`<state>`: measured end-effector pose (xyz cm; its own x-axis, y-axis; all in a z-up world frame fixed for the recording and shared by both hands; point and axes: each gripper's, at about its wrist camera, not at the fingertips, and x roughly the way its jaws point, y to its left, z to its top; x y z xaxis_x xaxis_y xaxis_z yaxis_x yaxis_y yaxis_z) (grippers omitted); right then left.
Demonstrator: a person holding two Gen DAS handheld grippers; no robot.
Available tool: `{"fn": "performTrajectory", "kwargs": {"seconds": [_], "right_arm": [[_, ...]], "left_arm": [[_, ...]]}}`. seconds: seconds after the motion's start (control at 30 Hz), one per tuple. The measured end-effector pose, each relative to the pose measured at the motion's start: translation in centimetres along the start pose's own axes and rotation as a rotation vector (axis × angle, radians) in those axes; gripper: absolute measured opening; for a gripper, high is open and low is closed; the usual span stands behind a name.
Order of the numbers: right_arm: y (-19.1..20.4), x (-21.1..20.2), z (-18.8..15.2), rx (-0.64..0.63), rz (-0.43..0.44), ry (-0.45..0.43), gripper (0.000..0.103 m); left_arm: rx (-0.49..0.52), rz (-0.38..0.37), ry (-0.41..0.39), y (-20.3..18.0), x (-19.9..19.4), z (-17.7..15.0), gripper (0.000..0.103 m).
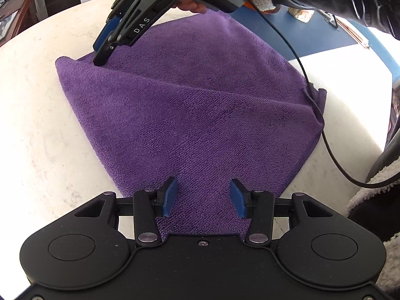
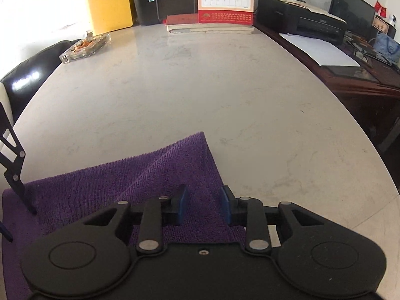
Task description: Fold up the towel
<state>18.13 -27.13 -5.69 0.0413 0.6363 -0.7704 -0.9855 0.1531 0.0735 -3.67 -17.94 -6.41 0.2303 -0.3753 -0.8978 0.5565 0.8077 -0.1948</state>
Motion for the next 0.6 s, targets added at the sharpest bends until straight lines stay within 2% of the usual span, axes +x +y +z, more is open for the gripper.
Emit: {"fn": "performTrajectory", "kwargs": {"seconds": [0.13, 0.2, 0.23, 0.33, 0.6], "right_arm": [[0.12, 0.14, 0.26, -0.027, 0.02, 0.037, 0.024], [0.3, 0.22, 0.49, -0.043, 0.028, 0.056, 0.018], [0.39, 0.23, 0.6, -0.053, 0.029, 0.066, 0.01], [0.81, 0.02, 0.63, -0.098, -0.005, 0.071, 0.003], [0.29, -0.06, 0.35, -0.113, -0.088, 0.055, 0.004]], "left_arm": [[-0.006, -0.01, -0.008, 0.2, -0.02, -0.14, 0.046], [-0.007, -0.011, -0.01, 0.24, -0.04, -0.22, 0.046], [-0.007, -0.012, -0.011, 0.28, -0.06, -0.26, 0.046], [-0.009, -0.013, -0.012, 0.35, -0.16, -0.4, 0.046], [-0.009, -0.009, -0.004, 0.13, -0.15, -0.37, 0.046]]}}
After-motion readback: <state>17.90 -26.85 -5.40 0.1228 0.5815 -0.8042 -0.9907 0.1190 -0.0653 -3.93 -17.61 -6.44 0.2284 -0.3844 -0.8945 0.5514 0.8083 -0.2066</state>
